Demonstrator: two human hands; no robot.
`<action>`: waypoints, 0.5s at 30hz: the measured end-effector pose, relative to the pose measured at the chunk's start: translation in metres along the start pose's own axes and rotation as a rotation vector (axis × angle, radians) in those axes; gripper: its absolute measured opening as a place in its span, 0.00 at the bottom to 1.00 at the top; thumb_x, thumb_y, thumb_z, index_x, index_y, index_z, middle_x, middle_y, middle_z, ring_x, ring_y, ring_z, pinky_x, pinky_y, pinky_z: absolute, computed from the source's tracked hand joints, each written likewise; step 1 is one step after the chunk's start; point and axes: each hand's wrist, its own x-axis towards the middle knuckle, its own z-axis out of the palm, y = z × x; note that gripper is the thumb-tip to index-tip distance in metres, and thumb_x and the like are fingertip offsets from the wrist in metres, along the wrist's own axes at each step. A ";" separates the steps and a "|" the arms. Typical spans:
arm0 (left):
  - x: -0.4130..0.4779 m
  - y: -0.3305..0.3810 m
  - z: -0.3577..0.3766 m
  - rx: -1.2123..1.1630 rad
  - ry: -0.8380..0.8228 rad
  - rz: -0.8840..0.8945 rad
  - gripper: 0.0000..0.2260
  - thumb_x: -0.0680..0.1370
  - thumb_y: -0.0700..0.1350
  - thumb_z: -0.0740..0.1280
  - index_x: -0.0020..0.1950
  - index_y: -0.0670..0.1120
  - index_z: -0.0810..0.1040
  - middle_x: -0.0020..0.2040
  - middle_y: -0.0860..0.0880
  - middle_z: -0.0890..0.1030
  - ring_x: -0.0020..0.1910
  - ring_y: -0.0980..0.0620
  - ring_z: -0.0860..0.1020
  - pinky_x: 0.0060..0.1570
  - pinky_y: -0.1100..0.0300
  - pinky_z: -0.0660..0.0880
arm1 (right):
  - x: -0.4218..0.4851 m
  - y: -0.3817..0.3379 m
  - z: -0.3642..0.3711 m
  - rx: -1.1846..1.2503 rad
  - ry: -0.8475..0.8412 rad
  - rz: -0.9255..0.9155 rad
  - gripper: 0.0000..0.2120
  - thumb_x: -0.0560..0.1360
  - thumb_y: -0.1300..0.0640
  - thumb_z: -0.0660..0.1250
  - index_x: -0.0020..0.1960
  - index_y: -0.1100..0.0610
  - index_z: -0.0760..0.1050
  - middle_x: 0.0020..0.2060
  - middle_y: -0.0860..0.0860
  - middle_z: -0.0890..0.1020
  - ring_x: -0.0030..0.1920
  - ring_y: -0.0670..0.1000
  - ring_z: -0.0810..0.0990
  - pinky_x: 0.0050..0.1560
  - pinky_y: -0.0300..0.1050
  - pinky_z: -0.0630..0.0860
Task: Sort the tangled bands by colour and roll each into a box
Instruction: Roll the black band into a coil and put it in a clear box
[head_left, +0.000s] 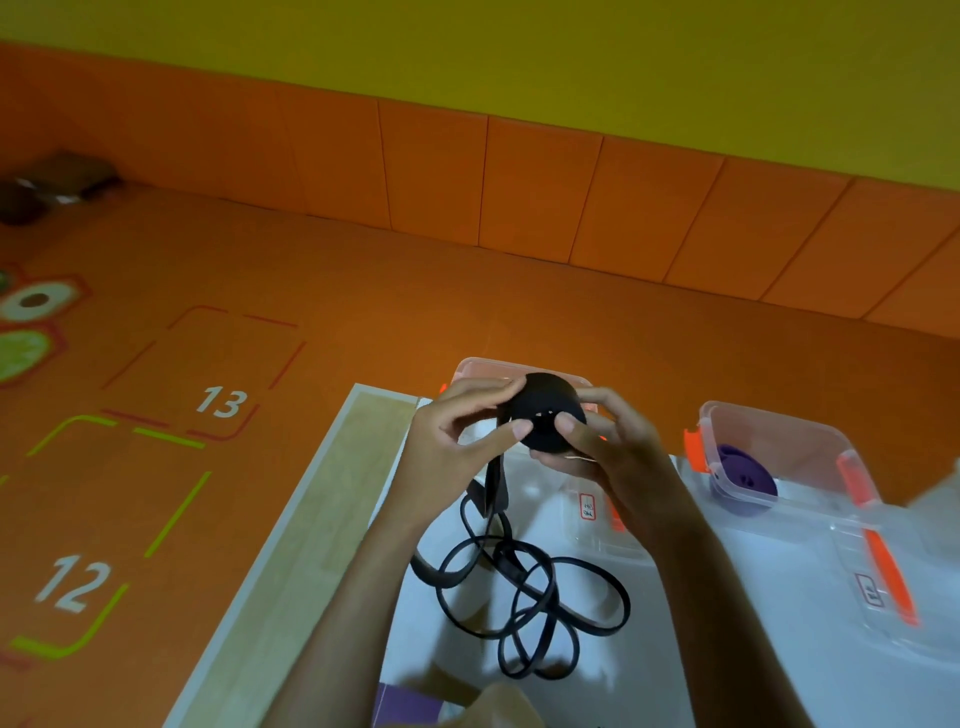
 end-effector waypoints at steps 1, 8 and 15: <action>0.000 0.002 -0.002 -0.015 -0.042 -0.019 0.18 0.76 0.34 0.77 0.64 0.49 0.85 0.60 0.52 0.86 0.63 0.52 0.83 0.62 0.61 0.78 | 0.000 0.001 0.000 0.027 -0.023 0.002 0.18 0.78 0.55 0.76 0.62 0.61 0.75 0.57 0.64 0.86 0.57 0.67 0.86 0.56 0.55 0.85; -0.003 0.004 -0.002 0.020 0.041 -0.044 0.18 0.74 0.37 0.80 0.61 0.50 0.85 0.56 0.54 0.88 0.57 0.53 0.85 0.56 0.63 0.80 | 0.000 -0.005 -0.007 -0.223 -0.078 0.042 0.20 0.68 0.46 0.79 0.56 0.52 0.80 0.58 0.54 0.87 0.58 0.56 0.86 0.62 0.57 0.82; -0.001 -0.001 -0.009 0.051 -0.080 -0.088 0.16 0.80 0.41 0.75 0.67 0.53 0.84 0.61 0.51 0.83 0.65 0.50 0.80 0.64 0.59 0.77 | -0.001 -0.007 -0.005 -0.118 -0.060 -0.003 0.21 0.69 0.48 0.82 0.58 0.50 0.80 0.57 0.58 0.87 0.57 0.62 0.87 0.52 0.49 0.85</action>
